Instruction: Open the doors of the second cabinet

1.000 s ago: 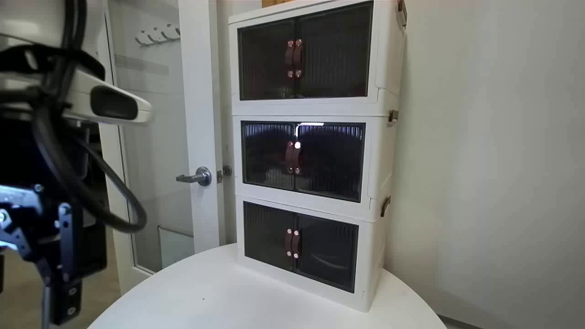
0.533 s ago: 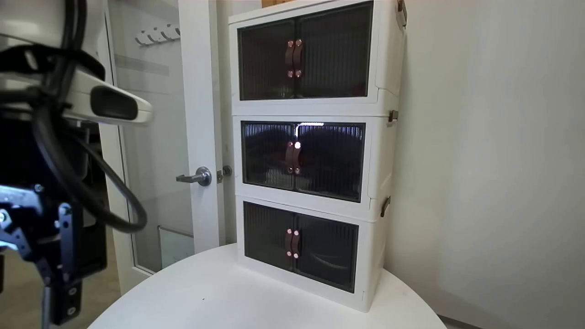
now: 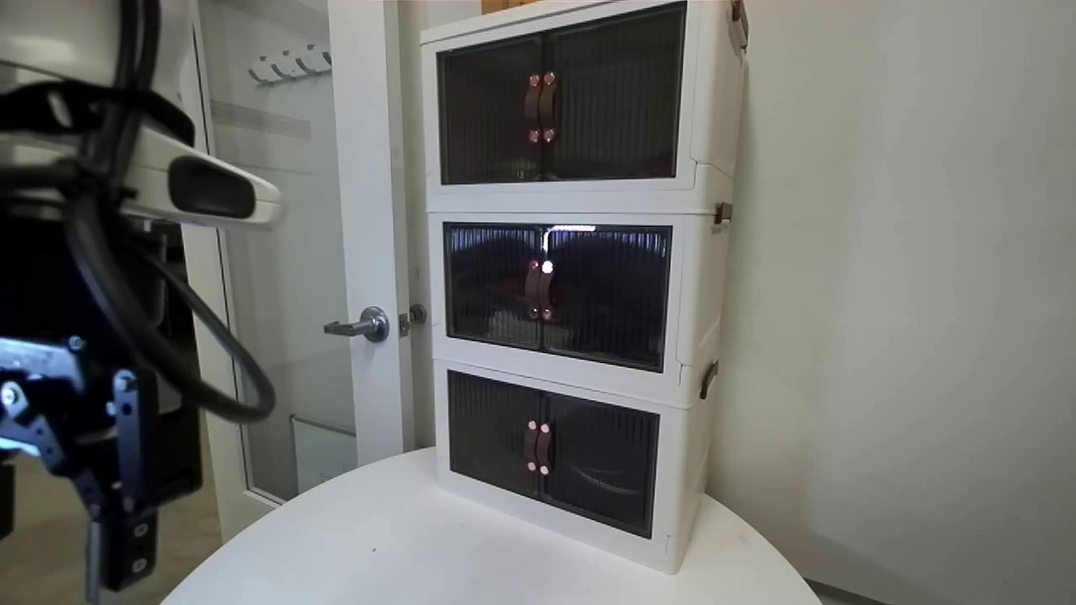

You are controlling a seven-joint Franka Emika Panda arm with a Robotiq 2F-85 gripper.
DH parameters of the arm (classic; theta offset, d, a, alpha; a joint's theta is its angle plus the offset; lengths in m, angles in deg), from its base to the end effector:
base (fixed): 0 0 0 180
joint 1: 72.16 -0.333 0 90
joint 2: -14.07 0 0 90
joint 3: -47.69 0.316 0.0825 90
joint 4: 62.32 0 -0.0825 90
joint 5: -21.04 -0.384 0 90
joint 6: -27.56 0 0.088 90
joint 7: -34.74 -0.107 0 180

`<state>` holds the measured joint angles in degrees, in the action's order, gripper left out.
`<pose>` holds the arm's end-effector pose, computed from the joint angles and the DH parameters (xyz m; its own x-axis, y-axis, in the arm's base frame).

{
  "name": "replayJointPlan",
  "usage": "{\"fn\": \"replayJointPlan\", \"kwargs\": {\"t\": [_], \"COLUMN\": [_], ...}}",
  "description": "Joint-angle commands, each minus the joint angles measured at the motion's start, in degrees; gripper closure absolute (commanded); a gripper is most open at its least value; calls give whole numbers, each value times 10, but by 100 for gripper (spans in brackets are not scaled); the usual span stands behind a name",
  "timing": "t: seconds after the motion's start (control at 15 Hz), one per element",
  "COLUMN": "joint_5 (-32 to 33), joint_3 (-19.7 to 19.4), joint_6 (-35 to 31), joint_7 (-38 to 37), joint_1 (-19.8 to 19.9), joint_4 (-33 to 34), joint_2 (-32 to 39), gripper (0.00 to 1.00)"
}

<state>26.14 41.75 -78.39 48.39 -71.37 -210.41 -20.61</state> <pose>0.3439 -0.0478 0.4442 0.9762 0.1713 -0.1333 0.1717 -0.9851 -0.0090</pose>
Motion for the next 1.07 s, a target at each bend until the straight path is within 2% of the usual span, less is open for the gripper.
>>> {"fn": "replayJointPlan", "kwargs": {"t": [0.0,0.27,0.53,0.73,0.87,1.0], "joint_5": [5,50,35,-40,-137,-239], "joint_3": [3,1,-23,-57,-85,-142], "joint_6": [-60,-162,-267,-342,-380,-393], "joint_7": [4,35,107,190,276,357], "joint_1": [-5,-2,-14,-39,-69,-133], "joint_4": [35,115,206,263,290,317], "joint_2": [34,83,146,197,228,256], "gripper": [0,0,0,0,0,0]}}
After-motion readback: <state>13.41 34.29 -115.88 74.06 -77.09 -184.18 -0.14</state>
